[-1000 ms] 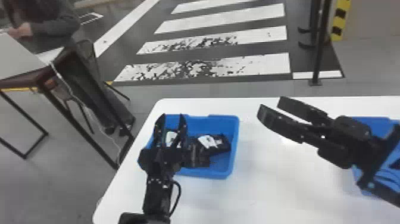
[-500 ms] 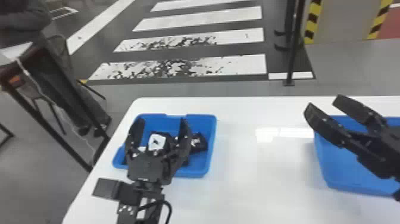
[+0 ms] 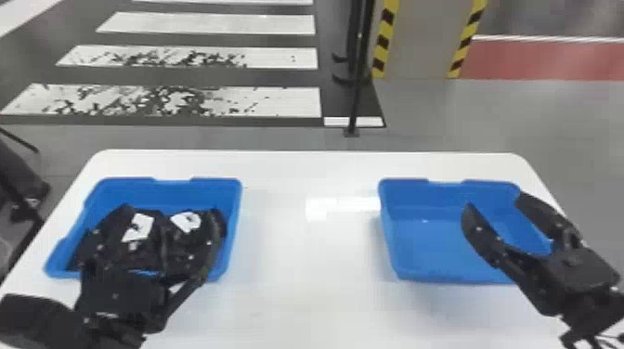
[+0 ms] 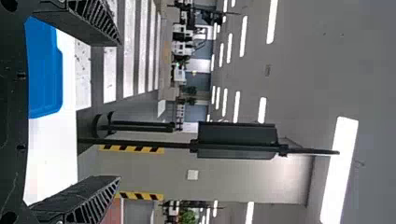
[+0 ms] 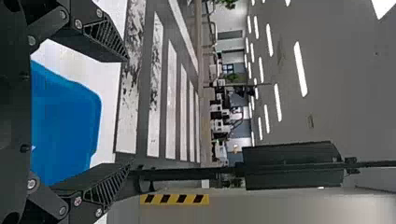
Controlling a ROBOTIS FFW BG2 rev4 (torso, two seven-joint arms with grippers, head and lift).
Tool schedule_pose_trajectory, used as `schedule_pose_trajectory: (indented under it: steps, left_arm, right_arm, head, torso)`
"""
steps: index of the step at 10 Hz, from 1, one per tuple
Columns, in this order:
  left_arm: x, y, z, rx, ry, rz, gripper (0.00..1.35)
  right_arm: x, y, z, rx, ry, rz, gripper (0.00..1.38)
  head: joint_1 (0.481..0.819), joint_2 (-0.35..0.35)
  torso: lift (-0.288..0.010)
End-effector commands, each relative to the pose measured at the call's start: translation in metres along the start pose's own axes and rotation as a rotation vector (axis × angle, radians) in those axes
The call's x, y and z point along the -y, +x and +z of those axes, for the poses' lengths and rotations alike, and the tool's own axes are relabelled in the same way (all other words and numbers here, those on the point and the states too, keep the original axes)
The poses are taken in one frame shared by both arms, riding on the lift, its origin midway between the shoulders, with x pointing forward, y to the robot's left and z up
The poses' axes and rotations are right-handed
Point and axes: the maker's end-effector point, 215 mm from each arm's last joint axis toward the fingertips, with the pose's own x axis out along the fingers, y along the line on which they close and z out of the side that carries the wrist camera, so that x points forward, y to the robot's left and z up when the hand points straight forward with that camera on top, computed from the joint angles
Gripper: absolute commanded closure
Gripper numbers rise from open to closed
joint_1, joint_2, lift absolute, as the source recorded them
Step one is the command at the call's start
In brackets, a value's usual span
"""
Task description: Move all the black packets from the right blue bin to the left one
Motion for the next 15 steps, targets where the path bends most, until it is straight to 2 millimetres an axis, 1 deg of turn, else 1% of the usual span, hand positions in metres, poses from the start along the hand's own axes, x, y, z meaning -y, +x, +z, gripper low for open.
schedule_pose_trajectory:
  steps: [1,2,3,5,8,9,15]
  left_arm:
    - [-0.004,-0.004,-0.016,-0.064,-0.021,0.03,0.0]
    - [-0.008,-0.01,-0.019,-0.069,-0.031,0.072,0.0]
    - [-0.01,-0.012,-0.012,-0.045,-0.038,0.09,0.0]
    - [-0.004,-0.012,-0.006,-0.024,-0.043,0.078,0.0]
    - [-0.004,-0.014,0.004,-0.005,-0.025,0.078,0.0]
    - [-0.002,-0.014,0.005,-0.003,-0.023,0.073,0.0]
    - [0.003,-0.011,0.012,0.019,-0.024,0.063,0.0]
  right_arm:
    - [0.008,-0.006,-0.013,-0.026,-0.019,-0.022,0.25]
    - [0.009,-0.007,-0.018,-0.035,-0.029,-0.027,0.25]
    - [0.007,-0.007,-0.022,-0.04,-0.025,-0.027,0.25]
    - [0.005,-0.007,-0.016,-0.022,-0.032,-0.023,0.25]
    - [0.002,-0.007,-0.011,-0.015,-0.04,-0.02,0.25]
    - [0.002,-0.007,-0.009,-0.014,-0.043,-0.02,0.25]
    - [-0.001,-0.005,-0.016,-0.022,-0.032,-0.013,0.25]
  head:
    - [0.695,-0.069]
    - [0.695,-0.077]
    - [0.695,-0.074]
    - [0.695,-0.069]
    - [0.695,-0.074]
    - [0.695,-0.073]
    - [0.695,-0.077]
  torso:
    - [-0.14]
    - [-0.14]
    - [-0.14]
    - [-0.14]
    - [-0.14]
    - [-0.14]
    - [-0.14]
